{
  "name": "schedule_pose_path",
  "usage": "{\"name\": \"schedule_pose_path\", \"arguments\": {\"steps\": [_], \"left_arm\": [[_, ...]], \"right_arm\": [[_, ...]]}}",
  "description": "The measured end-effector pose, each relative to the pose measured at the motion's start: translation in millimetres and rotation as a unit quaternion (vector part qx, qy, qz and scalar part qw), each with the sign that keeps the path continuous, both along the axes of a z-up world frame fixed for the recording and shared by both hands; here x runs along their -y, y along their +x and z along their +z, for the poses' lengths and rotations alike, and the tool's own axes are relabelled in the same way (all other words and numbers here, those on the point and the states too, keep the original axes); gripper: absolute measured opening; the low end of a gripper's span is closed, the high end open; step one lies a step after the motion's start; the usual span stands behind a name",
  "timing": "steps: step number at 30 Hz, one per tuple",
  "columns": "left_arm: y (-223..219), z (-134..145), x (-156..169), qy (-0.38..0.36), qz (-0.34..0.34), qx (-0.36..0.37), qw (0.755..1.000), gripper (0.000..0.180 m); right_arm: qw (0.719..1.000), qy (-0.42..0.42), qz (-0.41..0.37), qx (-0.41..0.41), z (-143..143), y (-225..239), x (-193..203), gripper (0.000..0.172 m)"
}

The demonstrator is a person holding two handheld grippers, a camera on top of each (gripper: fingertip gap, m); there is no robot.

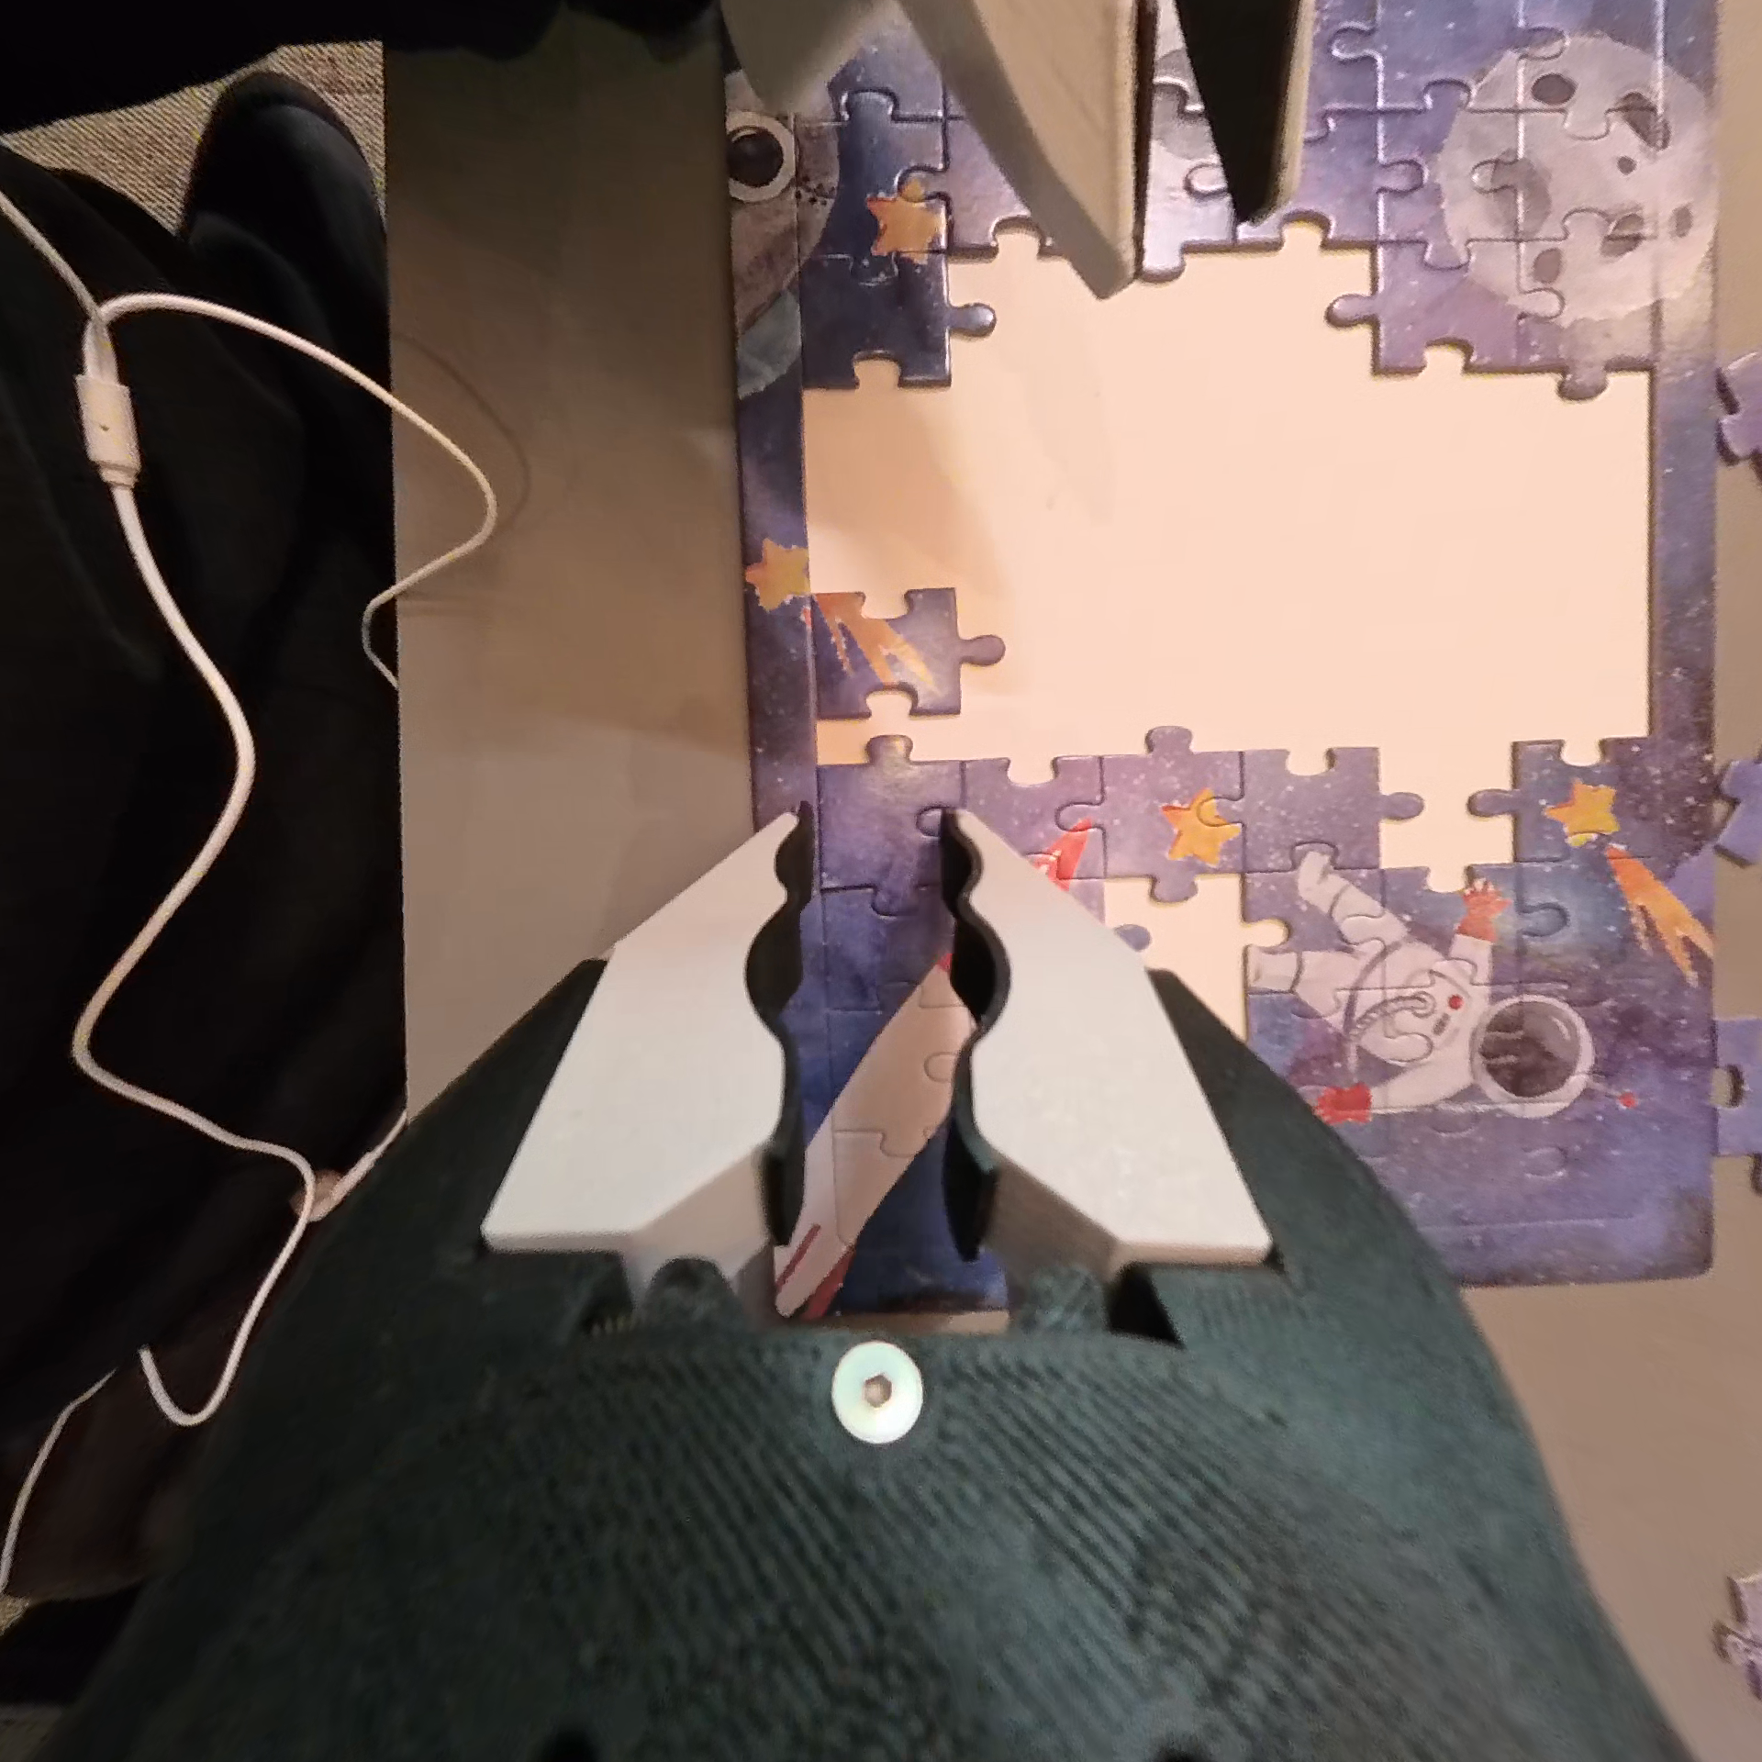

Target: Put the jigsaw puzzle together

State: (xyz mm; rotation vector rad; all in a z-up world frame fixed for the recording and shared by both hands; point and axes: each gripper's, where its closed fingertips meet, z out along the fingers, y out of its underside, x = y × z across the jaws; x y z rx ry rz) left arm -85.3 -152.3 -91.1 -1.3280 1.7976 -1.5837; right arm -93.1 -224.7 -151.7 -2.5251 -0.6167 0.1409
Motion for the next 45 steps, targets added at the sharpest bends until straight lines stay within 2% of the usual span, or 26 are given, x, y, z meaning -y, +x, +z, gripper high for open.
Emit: {"name": "schedule_pose_path", "arguments": {"steps": [10, 17, 24, 31, 45], "left_arm": [[-1, -4, 6, 0.009, -0.016, -0.012, 1.000, 0.020], [-9, -26, 18, 0.069, -0.057, -0.069, 0.994, 0.016], [-6, -23, 15, 0.041, -0.044, -0.066, 0.996, 0.014], [-5, -25, 16, 0.047, -0.044, -0.072, 0.995, 0.016], [-5, -27, 16, 0.043, -0.045, -0.080, 0.995, 0.019]], "right_arm": [[1.000, -0.006, -0.011, -0.018, -4, 0, 4, 0.023], [0.999, 0.023, -0.015, -0.030, 2, 0, -1, 0.023], [0.998, 0.046, 0.006, -0.037, 7, -5, -21, 0.031], [0.998, 0.024, 0.032, -0.038, -4, -9, -33, 0.034], [0.998, 0.012, 0.026, -0.048, -5, -7, -28, 0.020]]}}
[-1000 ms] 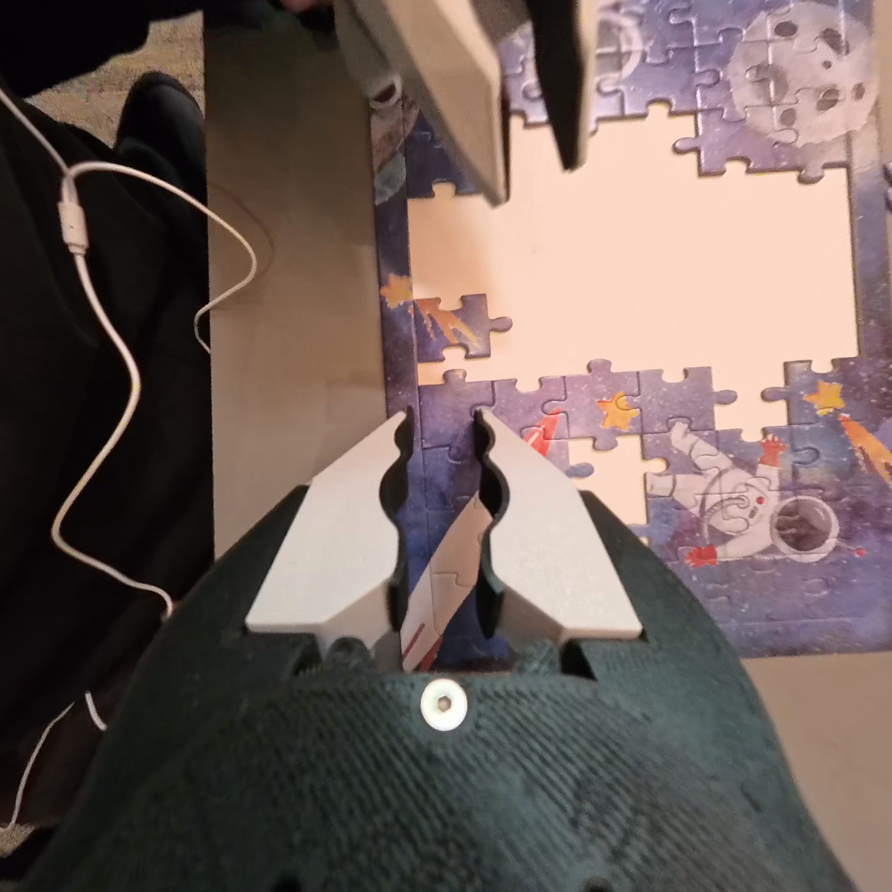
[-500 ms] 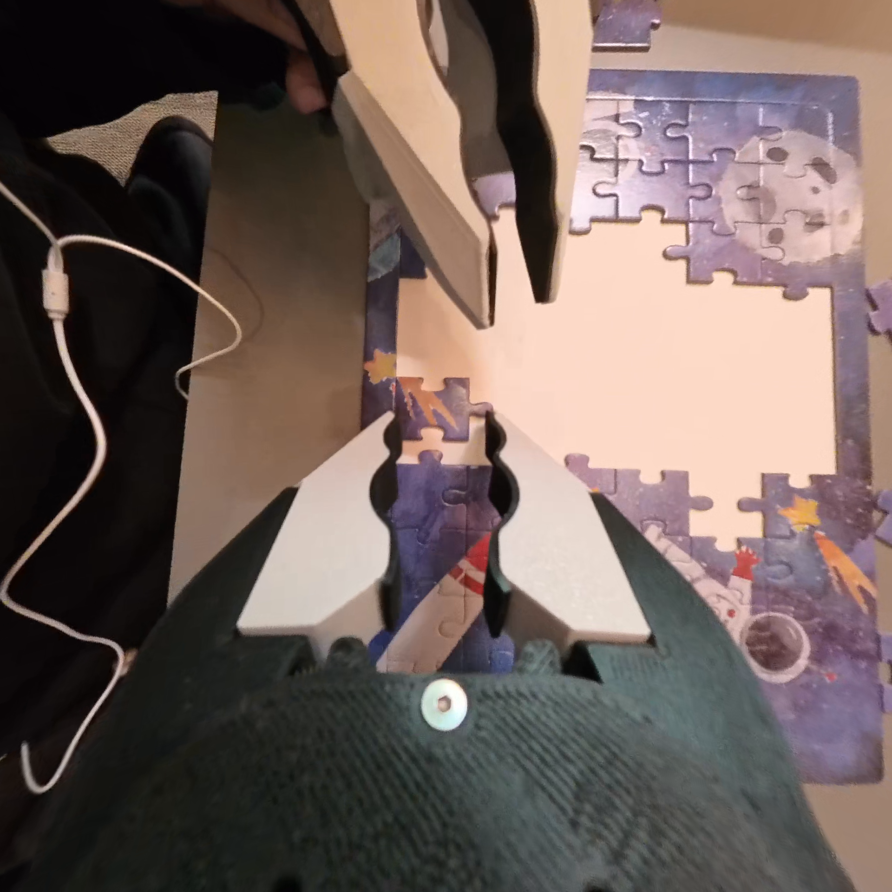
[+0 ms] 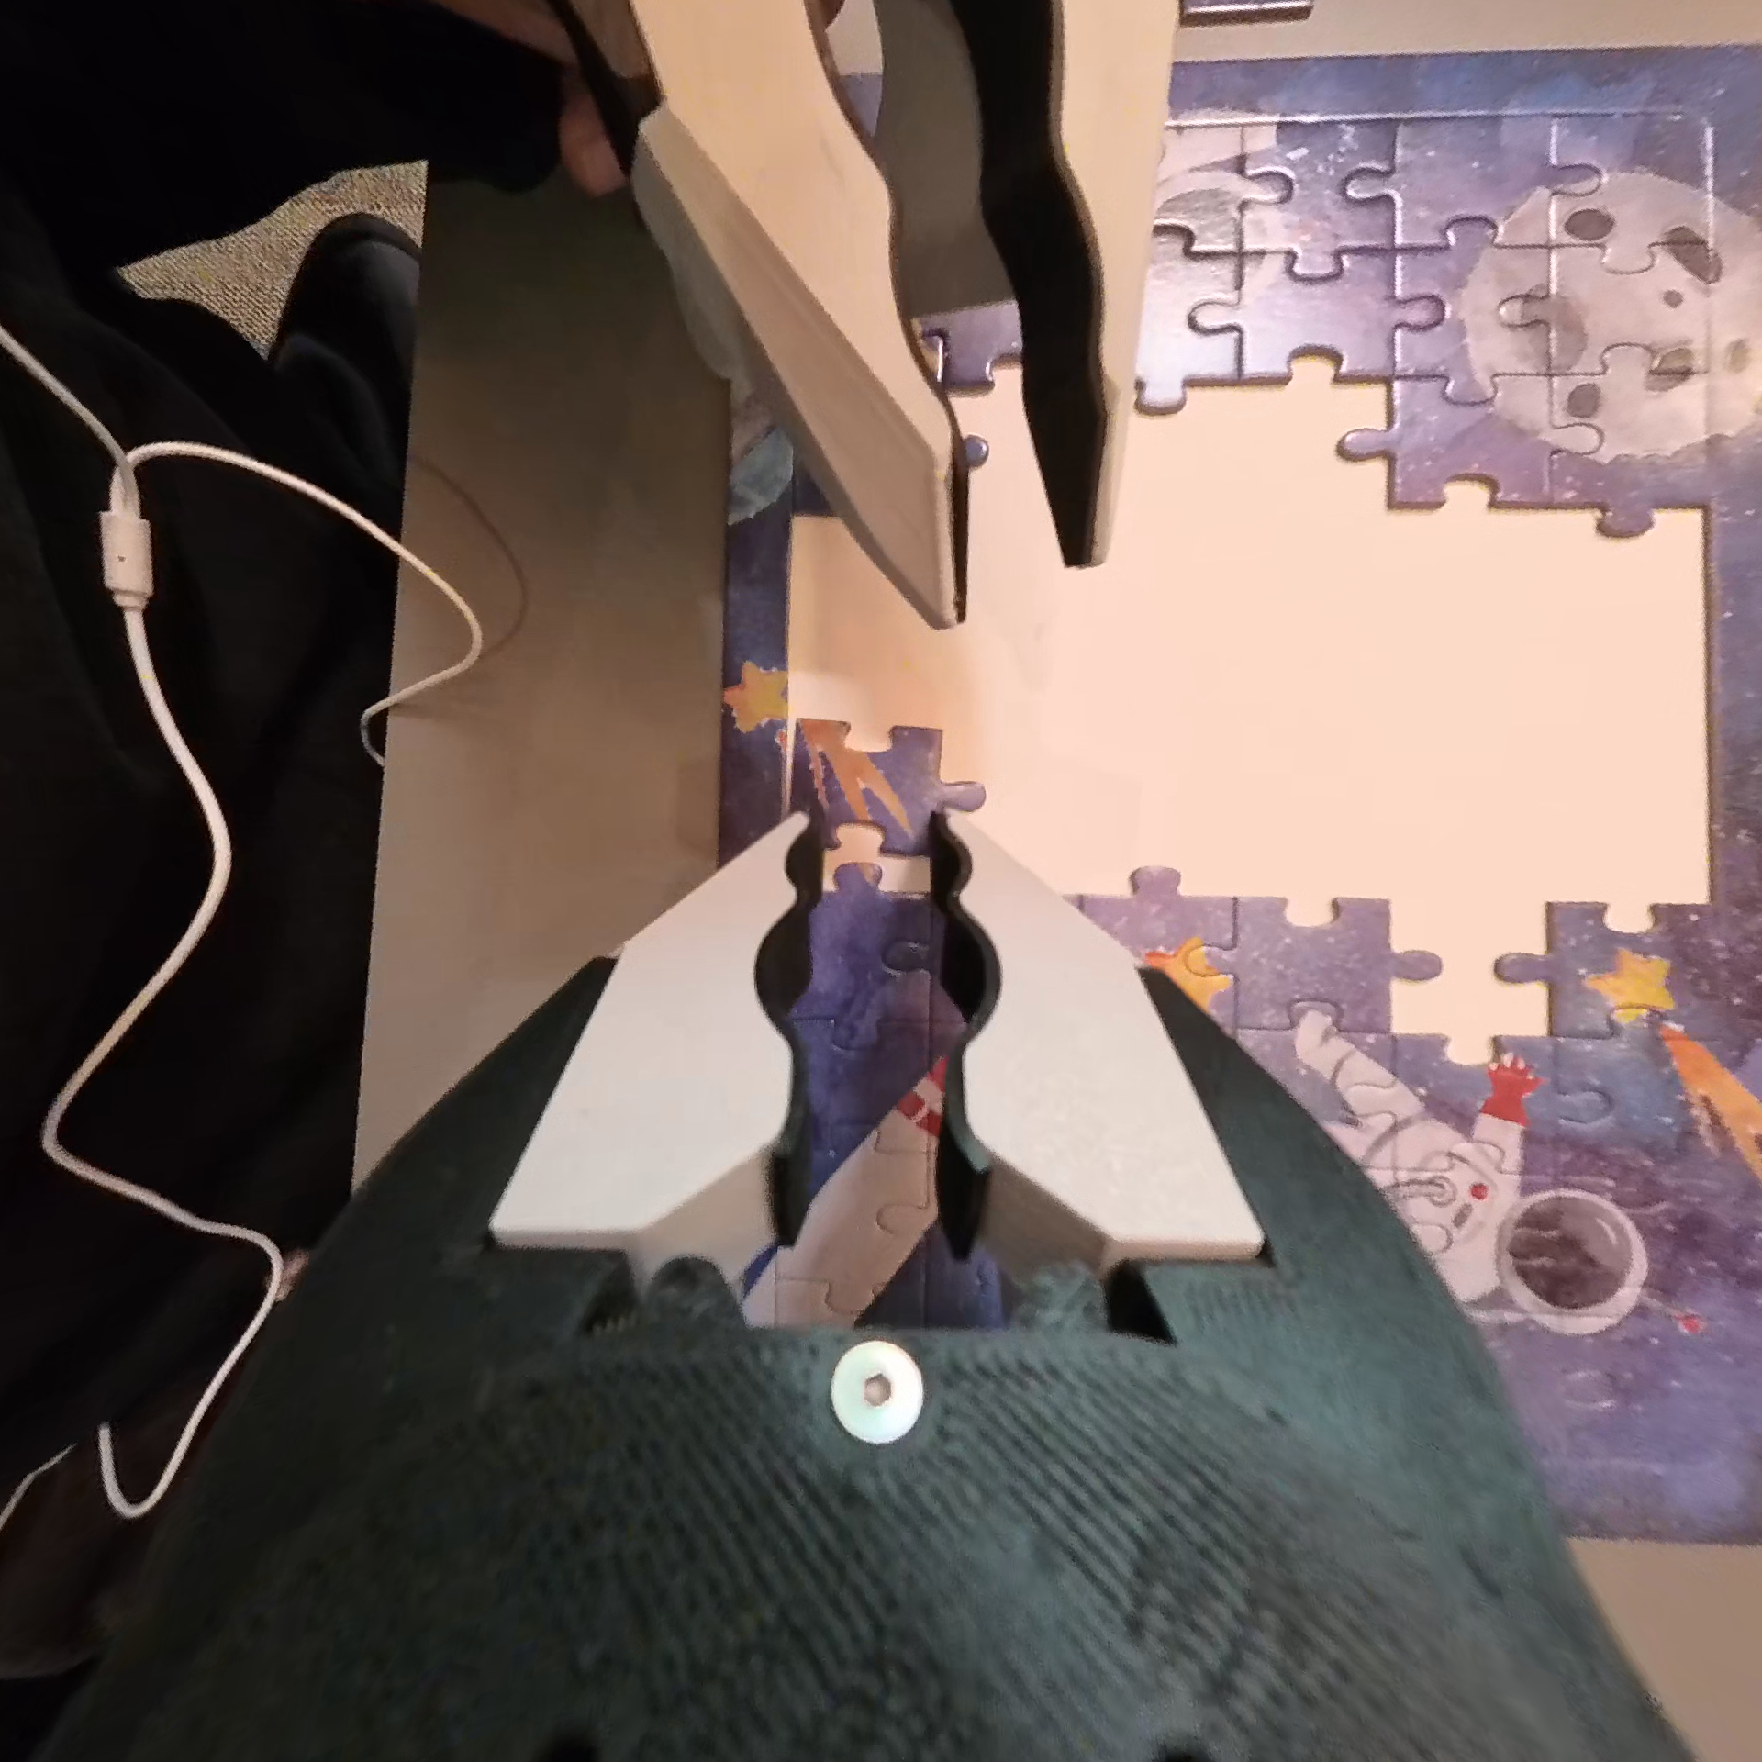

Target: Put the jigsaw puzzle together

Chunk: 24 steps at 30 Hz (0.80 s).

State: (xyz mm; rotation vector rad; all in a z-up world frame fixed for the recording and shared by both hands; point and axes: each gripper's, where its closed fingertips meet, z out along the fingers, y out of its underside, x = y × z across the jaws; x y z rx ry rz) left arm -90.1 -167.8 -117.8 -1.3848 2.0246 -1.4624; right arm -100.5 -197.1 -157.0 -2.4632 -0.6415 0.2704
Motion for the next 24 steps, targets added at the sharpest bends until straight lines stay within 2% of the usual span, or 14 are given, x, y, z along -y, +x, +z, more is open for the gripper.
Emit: {"name": "schedule_pose_path", "arguments": {"steps": [6, 13, 17, 24], "left_arm": [[0, -1, 0, 0.003, 0.000, -0.002, 1.000, 0.019], [0, -1, 0, 0.003, 0.000, -0.002, 1.000, 0.020], [0, 0, 0, 0.002, 0.001, -0.002, 1.000, 0.020], [0, 0, -1, -0.001, 0.001, -0.002, 1.000, 0.020]], "right_arm": [[1.000, 0.005, -0.006, 0.002, 0, 0, -1, 0.033], [1.000, -0.004, -0.002, -0.001, -1, -1, -1, 0.030], [1.000, 0.002, 0.000, 0.001, 0, 0, -3, 0.017], [1.000, 0.004, -0.018, 0.023, 0, 11, -5, 0.022]]}}
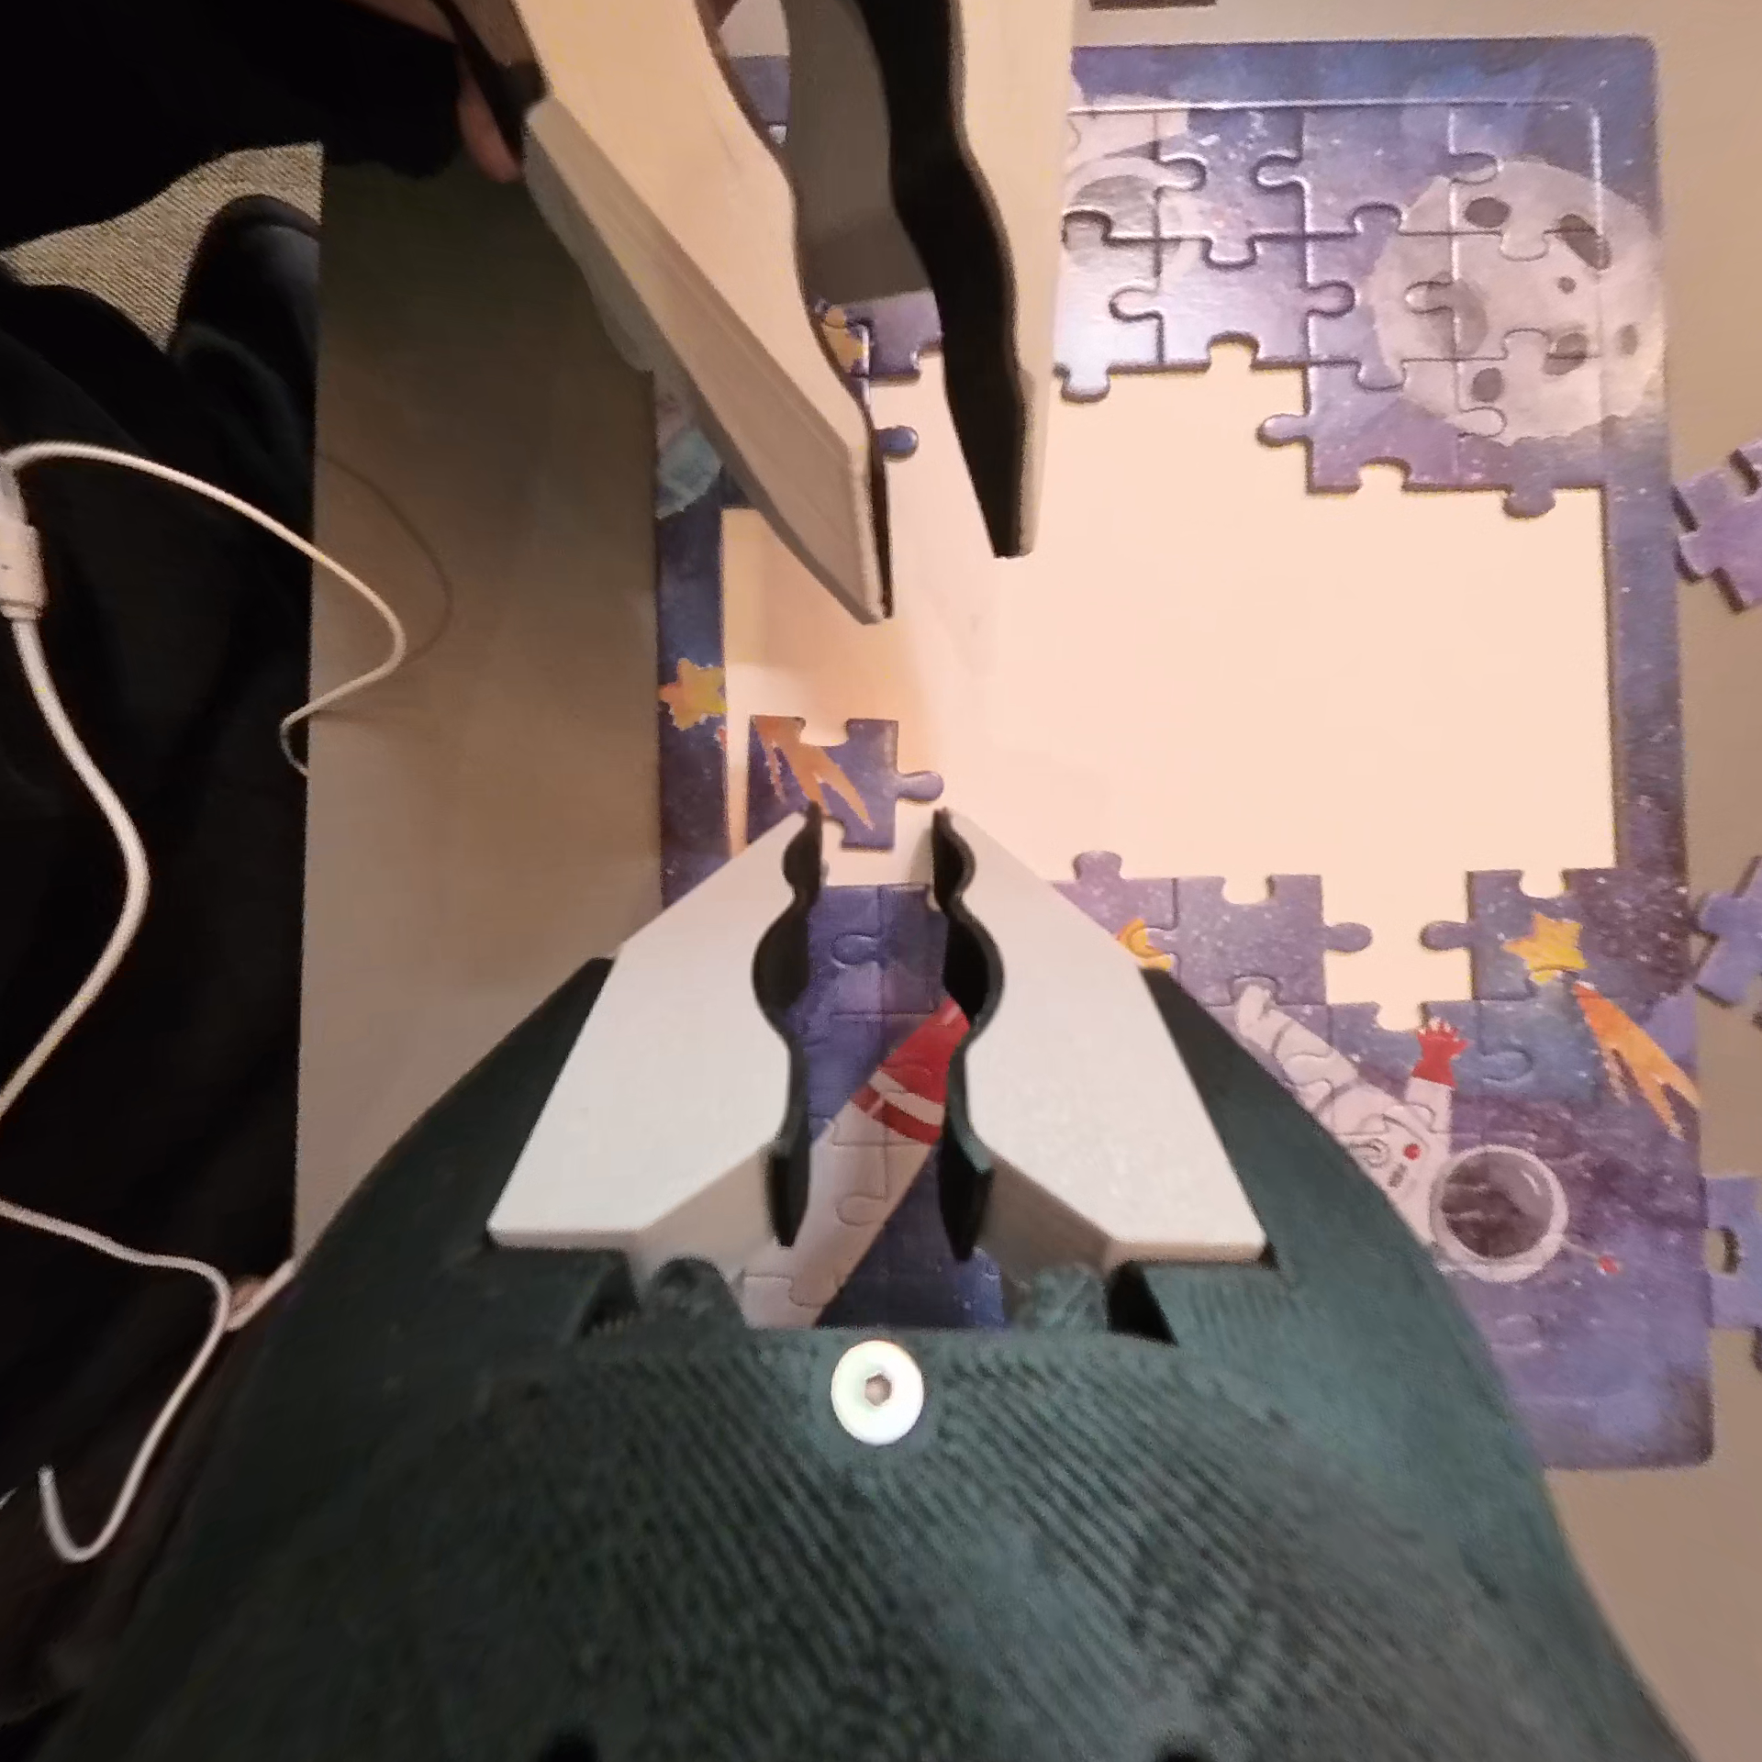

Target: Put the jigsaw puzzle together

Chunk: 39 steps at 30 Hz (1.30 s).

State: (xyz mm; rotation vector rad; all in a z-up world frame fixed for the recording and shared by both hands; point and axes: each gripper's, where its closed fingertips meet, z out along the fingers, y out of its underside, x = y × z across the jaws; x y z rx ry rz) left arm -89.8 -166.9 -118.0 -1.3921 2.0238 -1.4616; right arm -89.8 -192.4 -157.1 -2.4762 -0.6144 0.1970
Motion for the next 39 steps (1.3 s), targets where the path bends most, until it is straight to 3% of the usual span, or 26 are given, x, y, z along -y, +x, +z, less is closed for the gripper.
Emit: {"name": "schedule_pose_path", "arguments": {"steps": [8, 11, 16, 26, 34, 39], "left_arm": [[0, 1, 0, -0.003, 0.000, 0.000, 1.000, 0.020], [0, 1, 0, -0.004, 0.001, 0.002, 1.000, 0.020], [0, 1, -1, -0.005, 0.001, 0.000, 1.000, 0.020], [0, 1, -1, -0.008, 0.002, 0.001, 1.000, 0.021], [0, 1, -1, -0.010, 0.002, 0.001, 1.000, 0.021], [0, 2, -1, -0.012, 0.002, 0.002, 1.000, 0.021]], "right_arm": [[1.000, -0.003, 0.001, -0.009, 0, -6, 0, 0.031], [1.000, 0.001, -0.008, 0.015, 0, 3, -2, 0.028], [1.000, 0.004, 0.003, -0.022, 5, -11, -1, 0.031], [1.000, 0.001, -0.012, 0.011, 2, 2, -1, 0.033], [1.000, -0.007, -0.022, -0.010, -1, -11, -4, 0.040], [0.999, -0.003, -0.022, 0.024, 0, -5, -6, 0.048]]}}
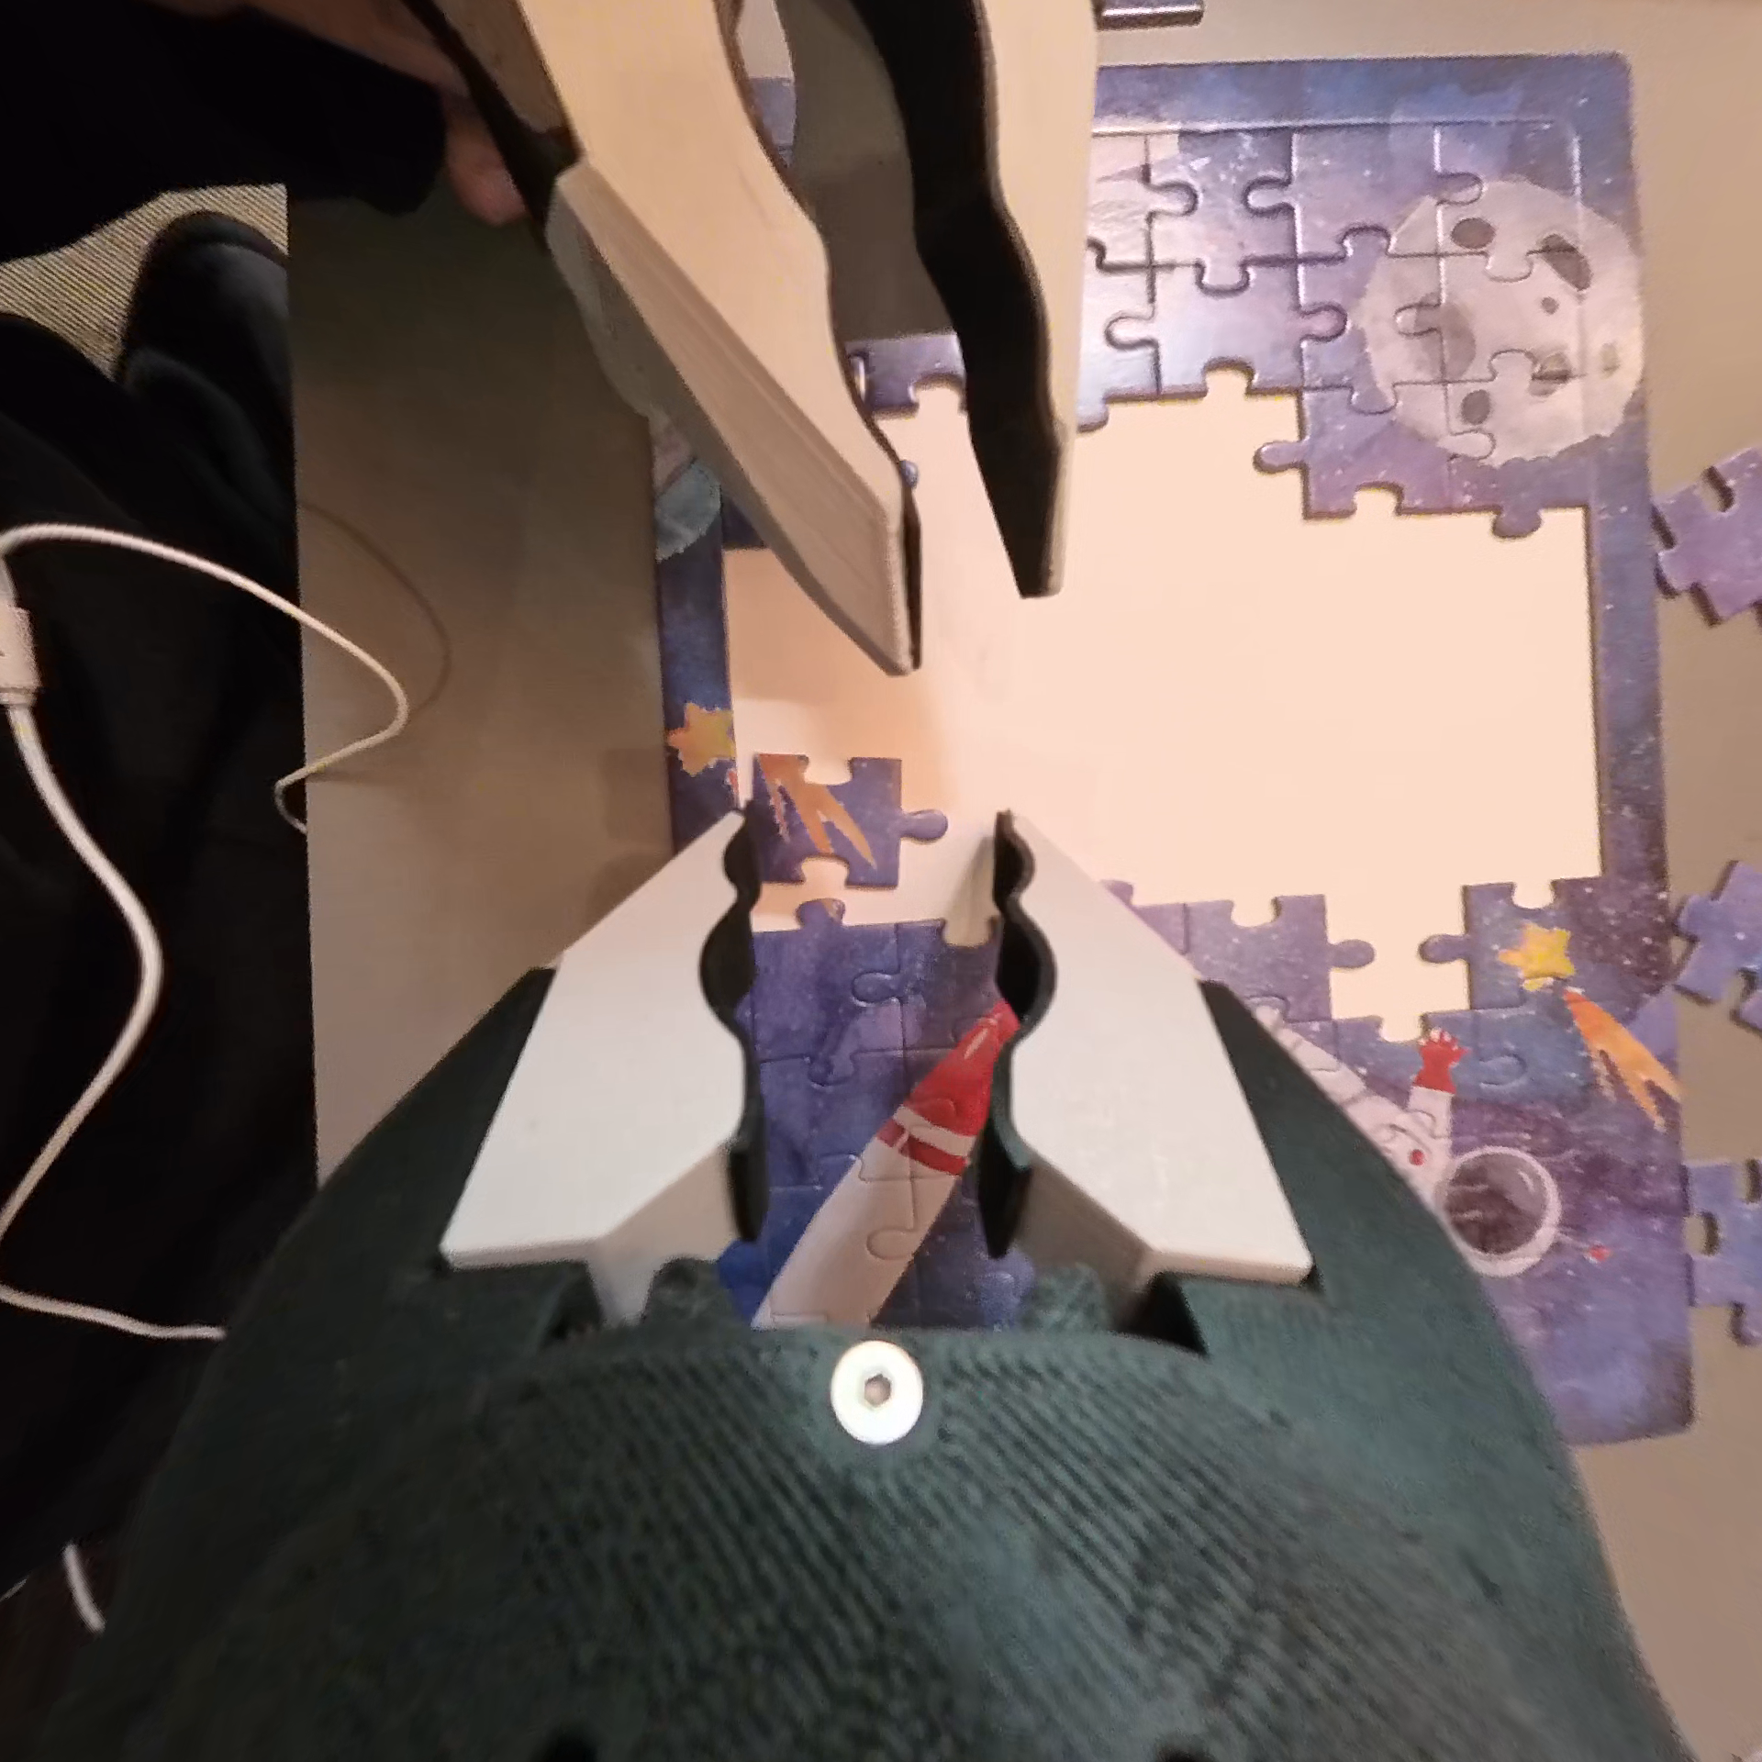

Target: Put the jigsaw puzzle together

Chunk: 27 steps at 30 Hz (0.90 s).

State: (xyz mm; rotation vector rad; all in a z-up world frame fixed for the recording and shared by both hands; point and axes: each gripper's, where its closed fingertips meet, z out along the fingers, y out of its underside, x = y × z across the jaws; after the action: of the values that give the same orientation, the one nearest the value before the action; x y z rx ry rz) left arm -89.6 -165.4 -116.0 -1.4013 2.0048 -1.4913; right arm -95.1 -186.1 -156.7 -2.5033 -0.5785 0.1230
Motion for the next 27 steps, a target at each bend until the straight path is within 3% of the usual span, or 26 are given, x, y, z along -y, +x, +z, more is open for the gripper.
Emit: {"name": "schedule_pose_path", "arguments": {"steps": [4, 10, 17, 27], "left_arm": [[0, 0, 0, 0.000, 0.000, 0.000, 1.000, 0.021], [0, 0, 0, -0.002, 0.000, 0.000, 1.000, 0.021], [0, 0, 0, -0.003, 0.000, -0.002, 1.000, 0.021], [0, 1, -1, -0.013, 0.000, -0.001, 1.000, 0.023]], "right_arm": [[0.999, 0.013, -0.002, 0.053, 4, 9, -3, 0.040], [1.000, 0.004, -0.001, 0.001, 4, 0, -1, 0.048], [1.000, -0.006, -0.004, -0.019, -2, 4, 1, 0.031], [1.000, -0.002, -0.015, -0.014, 5, -6, 10, 0.029]]}}
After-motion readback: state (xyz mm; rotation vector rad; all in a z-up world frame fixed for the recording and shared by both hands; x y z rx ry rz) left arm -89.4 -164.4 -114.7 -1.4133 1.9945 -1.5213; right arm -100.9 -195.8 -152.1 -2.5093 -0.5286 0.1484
